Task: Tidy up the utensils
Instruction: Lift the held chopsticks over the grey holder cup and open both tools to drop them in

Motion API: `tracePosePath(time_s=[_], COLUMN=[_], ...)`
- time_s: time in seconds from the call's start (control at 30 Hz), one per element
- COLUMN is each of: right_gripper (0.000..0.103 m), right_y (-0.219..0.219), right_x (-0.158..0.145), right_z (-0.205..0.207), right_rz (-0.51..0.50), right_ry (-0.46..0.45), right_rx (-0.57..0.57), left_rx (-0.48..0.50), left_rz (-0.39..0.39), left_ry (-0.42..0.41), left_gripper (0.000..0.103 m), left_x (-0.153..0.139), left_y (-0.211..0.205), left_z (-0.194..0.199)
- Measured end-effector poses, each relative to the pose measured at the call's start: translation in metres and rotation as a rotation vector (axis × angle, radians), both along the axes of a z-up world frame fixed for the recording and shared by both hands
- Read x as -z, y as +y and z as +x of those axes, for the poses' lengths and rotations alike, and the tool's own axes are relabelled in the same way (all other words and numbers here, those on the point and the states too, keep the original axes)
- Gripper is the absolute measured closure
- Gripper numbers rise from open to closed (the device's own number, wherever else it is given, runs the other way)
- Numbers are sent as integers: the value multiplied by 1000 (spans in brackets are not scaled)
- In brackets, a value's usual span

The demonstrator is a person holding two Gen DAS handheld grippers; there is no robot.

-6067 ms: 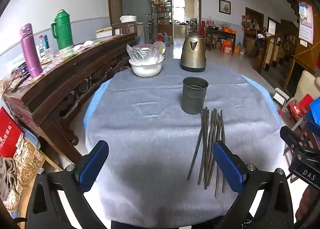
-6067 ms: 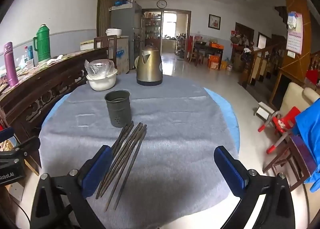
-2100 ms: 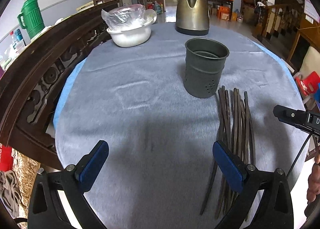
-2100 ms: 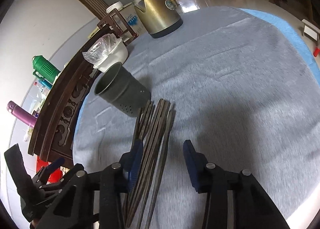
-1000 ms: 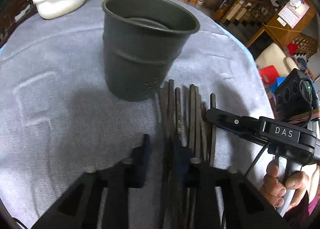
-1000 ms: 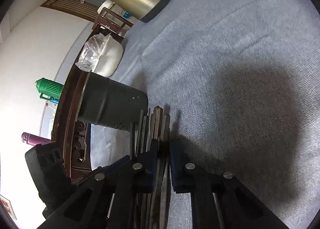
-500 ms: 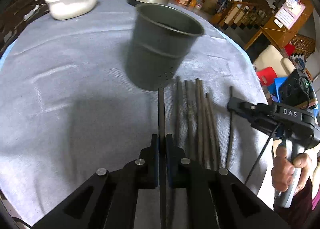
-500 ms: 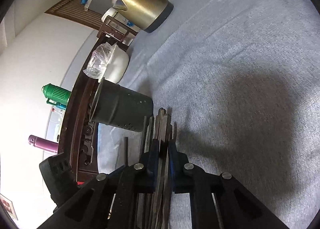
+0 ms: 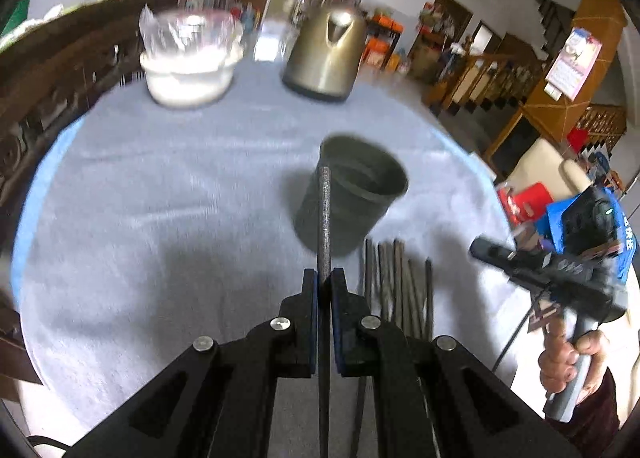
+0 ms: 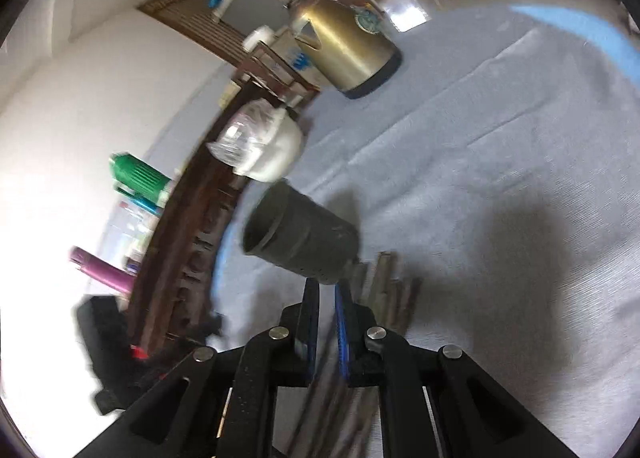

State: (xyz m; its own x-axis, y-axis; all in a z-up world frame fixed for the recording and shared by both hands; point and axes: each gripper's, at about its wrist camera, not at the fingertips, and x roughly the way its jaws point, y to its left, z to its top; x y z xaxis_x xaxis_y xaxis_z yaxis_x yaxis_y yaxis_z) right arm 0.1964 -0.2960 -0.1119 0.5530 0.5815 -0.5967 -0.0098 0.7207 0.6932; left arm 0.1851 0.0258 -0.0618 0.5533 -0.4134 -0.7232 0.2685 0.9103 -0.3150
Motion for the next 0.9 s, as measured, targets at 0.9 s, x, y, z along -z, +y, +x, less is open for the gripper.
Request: tracePosePath(time_s=[0.9], right_gripper=[92], right_y=[10], right_x=[68], right_z=[40], right_rz=[-47], right_ry=[183], right_rx=[13], left_rx=[-66], left_rz=[-25], left_ry=[-172], left_gripper=[96], left_x=[-44], left_y=[1], left_z=[-34])
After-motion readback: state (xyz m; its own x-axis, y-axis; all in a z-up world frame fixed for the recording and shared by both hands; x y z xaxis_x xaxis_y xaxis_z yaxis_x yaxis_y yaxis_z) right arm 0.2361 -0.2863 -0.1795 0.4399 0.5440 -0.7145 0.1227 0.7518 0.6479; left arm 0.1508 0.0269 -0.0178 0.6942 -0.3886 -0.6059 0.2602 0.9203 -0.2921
